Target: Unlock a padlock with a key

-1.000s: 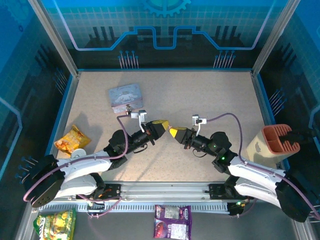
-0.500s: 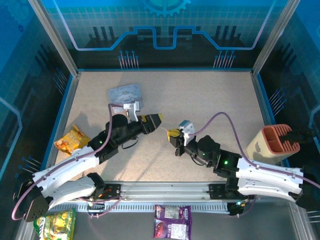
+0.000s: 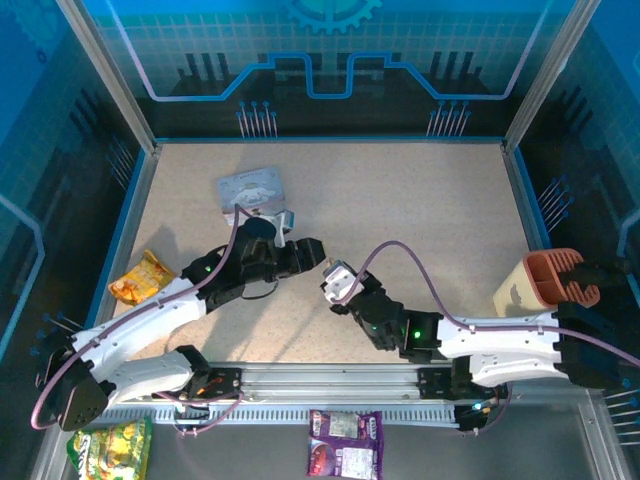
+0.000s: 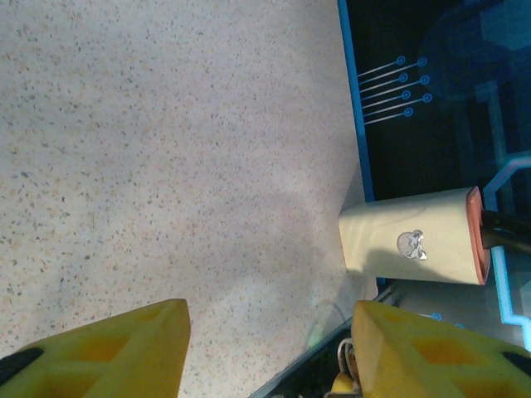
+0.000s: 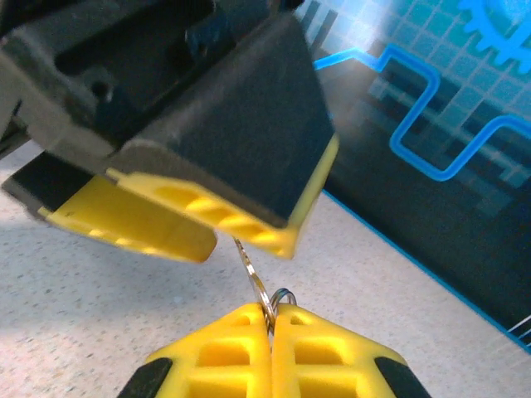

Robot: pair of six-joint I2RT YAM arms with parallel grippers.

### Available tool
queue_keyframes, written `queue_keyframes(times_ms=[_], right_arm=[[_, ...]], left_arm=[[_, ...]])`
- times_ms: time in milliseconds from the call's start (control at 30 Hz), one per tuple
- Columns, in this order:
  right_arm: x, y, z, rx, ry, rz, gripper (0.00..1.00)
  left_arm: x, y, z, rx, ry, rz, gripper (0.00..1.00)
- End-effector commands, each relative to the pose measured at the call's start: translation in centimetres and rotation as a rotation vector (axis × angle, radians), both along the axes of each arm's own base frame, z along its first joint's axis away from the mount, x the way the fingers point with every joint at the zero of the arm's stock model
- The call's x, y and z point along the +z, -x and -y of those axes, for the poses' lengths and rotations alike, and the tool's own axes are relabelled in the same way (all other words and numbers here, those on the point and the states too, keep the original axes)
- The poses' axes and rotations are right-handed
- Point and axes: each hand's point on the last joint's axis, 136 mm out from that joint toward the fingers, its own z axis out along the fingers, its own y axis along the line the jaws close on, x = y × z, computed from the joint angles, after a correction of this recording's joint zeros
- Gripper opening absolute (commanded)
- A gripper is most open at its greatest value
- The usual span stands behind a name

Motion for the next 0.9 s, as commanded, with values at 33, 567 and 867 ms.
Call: queue_keyframes(times_ms=[33,567,867], right_arm=[[2.1,-0.2,0.4,-0.066,-0.058,0.099,0.0],[0.8,-0.3,-0.6,-0.087,-0.02,0.148,0.0],[0.7,-0.4,-1.0,-0.089,-0.008,0.162,0.0]], left_arm=[[1.3,0.6,0.8,-0.034,0.048,-0.027,0.49],[1.4,0.3,1.0,-0.03,0.057,-0.028,0.18],[1.3,-0.2,1.1,-0.021,0.039,-0.015,0.0]])
